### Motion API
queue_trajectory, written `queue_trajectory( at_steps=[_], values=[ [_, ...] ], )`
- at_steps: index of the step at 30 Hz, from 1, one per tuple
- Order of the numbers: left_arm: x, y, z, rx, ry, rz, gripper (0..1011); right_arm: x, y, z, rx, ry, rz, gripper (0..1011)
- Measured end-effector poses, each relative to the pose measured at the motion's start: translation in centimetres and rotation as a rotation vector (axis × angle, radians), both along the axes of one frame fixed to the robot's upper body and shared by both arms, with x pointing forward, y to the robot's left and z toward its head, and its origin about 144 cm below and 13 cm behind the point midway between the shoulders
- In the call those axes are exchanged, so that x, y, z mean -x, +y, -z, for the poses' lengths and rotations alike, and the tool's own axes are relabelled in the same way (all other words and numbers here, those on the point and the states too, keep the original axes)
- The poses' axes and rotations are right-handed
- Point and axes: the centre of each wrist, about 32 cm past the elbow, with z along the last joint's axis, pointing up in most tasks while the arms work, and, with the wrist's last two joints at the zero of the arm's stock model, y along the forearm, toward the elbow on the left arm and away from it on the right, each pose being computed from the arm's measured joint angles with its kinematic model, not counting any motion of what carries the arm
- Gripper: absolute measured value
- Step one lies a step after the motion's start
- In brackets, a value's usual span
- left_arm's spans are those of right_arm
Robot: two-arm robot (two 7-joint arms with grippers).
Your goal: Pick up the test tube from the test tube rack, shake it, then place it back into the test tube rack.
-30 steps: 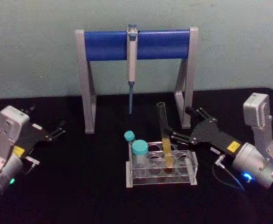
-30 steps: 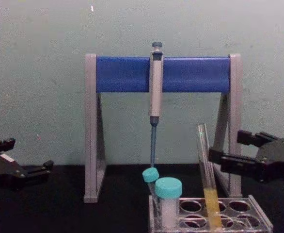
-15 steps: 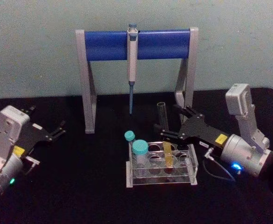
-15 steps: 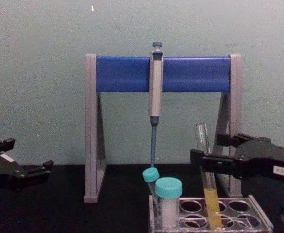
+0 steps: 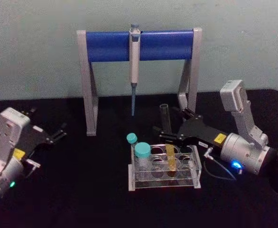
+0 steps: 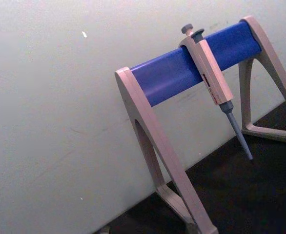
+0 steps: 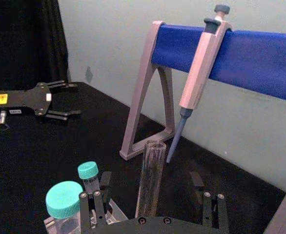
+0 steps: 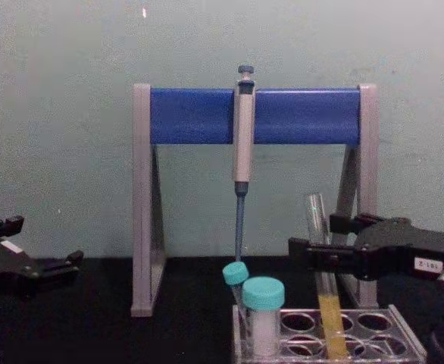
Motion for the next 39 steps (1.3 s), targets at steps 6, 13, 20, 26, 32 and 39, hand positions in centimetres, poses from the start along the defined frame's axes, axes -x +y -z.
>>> queue_trajectory(
  at_steps=[6, 13, 20, 26, 32, 39],
  values=[
    [0.0, 0.0, 0.0, 0.0, 0.0, 0.0, 1001, -0.06, 0.02, 0.09, -0.002, 0.012, 0.009, 1000],
    [0.0, 0.0, 0.0, 0.0, 0.0, 0.0, 1001, 0.03, 0.02, 0.13, -0.005, 0.016, 0.018, 1000],
    [0.0, 0.0, 0.0, 0.0, 0.0, 0.0, 1001, 0.23, 0.02, 0.1, -0.008, 0.013, 0.02, 1000],
    [0.0, 0.0, 0.0, 0.0, 0.0, 0.0, 1001, 0.2, 0.02, 0.1, -0.009, 0.012, 0.02, 1000],
    [0.0, 0.0, 0.0, 0.0, 0.0, 0.0, 1002, 0.19, 0.02, 0.11, -0.009, 0.012, 0.02, 1000],
    [0.0, 0.0, 0.0, 0.0, 0.0, 0.0, 1001, 0.18, 0.02, 0.13, -0.008, 0.012, 0.02, 903]
  ],
)
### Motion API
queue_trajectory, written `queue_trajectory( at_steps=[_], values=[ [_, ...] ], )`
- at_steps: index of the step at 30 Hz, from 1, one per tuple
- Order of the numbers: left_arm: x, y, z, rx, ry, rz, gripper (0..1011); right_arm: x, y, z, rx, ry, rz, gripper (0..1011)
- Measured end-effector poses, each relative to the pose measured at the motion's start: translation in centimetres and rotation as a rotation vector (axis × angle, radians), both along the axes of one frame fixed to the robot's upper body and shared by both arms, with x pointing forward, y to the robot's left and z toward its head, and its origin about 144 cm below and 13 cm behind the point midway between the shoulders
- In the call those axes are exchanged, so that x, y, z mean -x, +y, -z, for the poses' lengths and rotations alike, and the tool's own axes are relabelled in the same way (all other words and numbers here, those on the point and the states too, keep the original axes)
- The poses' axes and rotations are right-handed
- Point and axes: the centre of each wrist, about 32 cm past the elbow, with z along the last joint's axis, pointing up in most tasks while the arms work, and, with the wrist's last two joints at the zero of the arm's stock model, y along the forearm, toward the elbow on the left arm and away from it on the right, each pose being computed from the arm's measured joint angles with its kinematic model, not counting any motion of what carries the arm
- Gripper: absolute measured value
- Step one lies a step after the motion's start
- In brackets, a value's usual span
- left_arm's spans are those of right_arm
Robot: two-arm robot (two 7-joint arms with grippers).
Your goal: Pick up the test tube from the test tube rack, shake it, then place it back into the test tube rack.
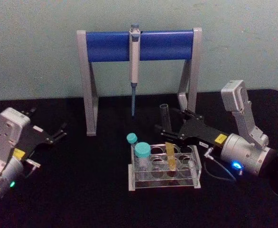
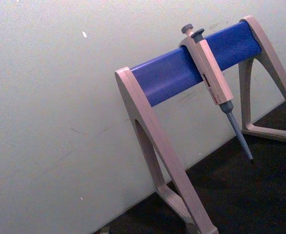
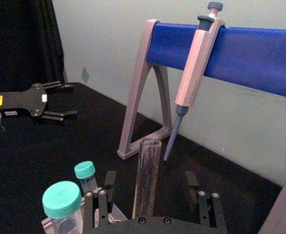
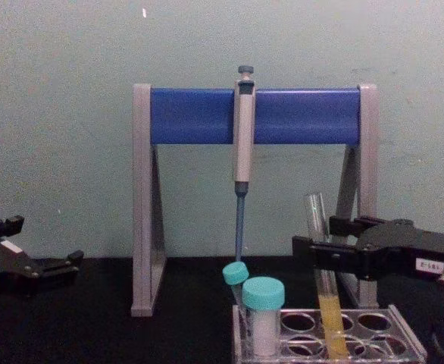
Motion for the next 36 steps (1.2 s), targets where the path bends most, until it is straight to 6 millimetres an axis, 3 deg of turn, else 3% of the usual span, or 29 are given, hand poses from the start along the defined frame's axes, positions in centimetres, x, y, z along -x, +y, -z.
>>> queue_trajectory(
  at_steps=[22, 36],
  values=[
    [0.0, 0.0, 0.0, 0.0, 0.0, 0.0, 1001, -0.02, 0.0, -0.02, -0.001, 0.0, -0.001, 238],
    [0.0, 0.0, 0.0, 0.0, 0.0, 0.0, 1001, -0.02, -0.01, -0.01, 0.0, 0.0, 0.0, 233]
  ],
)
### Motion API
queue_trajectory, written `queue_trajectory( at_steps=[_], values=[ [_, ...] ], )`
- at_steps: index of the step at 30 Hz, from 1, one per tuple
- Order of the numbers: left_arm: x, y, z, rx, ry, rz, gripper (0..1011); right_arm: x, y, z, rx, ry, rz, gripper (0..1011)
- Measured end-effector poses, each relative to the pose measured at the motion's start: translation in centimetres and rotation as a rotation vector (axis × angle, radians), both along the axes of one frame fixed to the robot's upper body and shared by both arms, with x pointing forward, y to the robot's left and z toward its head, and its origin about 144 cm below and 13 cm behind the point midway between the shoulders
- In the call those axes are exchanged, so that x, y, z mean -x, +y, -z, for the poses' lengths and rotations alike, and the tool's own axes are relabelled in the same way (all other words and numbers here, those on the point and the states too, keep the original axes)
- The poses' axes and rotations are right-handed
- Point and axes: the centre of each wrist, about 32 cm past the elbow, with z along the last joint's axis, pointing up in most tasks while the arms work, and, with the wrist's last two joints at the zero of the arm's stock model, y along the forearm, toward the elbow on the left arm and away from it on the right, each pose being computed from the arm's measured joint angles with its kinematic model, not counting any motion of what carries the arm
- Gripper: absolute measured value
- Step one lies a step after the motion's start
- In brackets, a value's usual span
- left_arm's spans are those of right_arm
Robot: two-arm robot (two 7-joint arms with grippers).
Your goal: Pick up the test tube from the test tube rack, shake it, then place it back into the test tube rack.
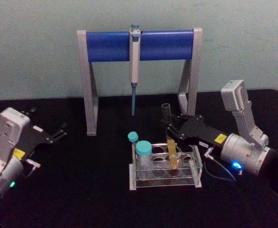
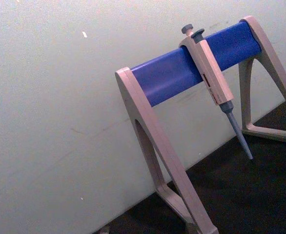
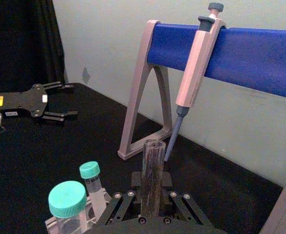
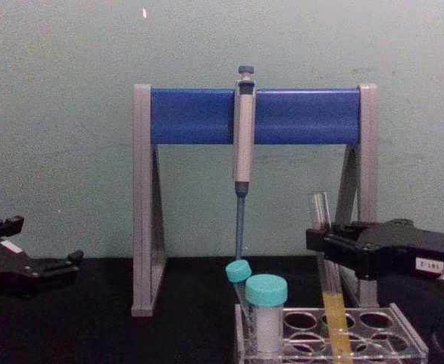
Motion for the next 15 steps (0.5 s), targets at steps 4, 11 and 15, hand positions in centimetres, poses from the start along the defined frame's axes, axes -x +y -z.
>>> queue_trajectory(
  at_steps=[4, 11, 15],
  values=[
    [0.0, 0.0, 0.0, 0.0, 0.0, 0.0, 1001, 0.0, 0.0, 0.0, 0.0, 0.0, 0.0, 233],
    [0.0, 0.0, 0.0, 0.0, 0.0, 0.0, 1001, 0.07, -0.22, 0.05, -0.03, -0.021, -0.016, 233],
    [0.0, 0.0, 0.0, 0.0, 0.0, 0.0, 1001, 0.14, -0.34, -0.04, -0.05, -0.035, -0.024, 233]
  ],
)
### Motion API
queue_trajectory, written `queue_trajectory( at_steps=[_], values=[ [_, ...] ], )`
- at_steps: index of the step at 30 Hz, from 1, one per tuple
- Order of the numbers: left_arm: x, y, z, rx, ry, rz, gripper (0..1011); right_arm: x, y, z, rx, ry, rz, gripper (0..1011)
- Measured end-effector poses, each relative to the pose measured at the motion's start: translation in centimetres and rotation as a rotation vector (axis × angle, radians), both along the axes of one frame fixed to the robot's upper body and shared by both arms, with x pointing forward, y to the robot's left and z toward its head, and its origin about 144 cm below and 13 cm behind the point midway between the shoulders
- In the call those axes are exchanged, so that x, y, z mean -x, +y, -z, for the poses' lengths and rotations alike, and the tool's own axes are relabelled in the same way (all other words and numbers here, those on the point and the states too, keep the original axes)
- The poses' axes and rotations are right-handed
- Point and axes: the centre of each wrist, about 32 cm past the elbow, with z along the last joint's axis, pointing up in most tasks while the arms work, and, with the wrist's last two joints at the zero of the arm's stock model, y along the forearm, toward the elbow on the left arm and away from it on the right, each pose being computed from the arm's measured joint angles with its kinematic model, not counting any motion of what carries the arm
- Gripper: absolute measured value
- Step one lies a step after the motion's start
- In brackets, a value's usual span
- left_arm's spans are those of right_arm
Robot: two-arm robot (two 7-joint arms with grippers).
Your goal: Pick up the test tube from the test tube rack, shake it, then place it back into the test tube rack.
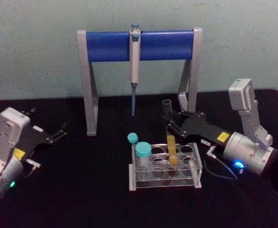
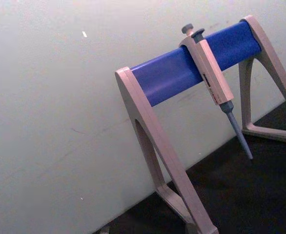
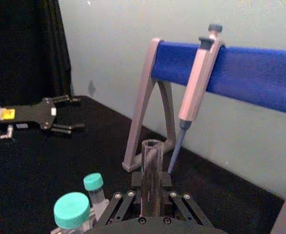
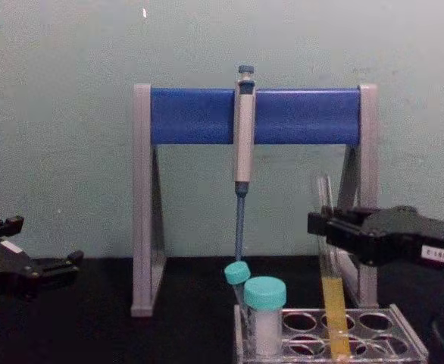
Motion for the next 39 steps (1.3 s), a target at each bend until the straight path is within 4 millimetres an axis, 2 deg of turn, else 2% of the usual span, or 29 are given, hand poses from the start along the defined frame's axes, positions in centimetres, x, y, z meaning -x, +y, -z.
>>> queue_trajectory(
  at_steps=[13, 24, 39],
  values=[
    [0.0, 0.0, 0.0, 0.0, 0.0, 0.0, 1001, 0.7, -0.6, -1.0, -0.097, -0.099, -0.008, 233],
    [0.0, 0.0, 0.0, 0.0, 0.0, 0.0, 1001, 0.8, -1.3, -1.0, -0.222, -0.196, 0.013, 233],
    [0.0, 0.0, 0.0, 0.0, 0.0, 0.0, 1001, 0.3, -1.1, -0.8, -0.202, -0.218, 0.034, 233]
  ],
)
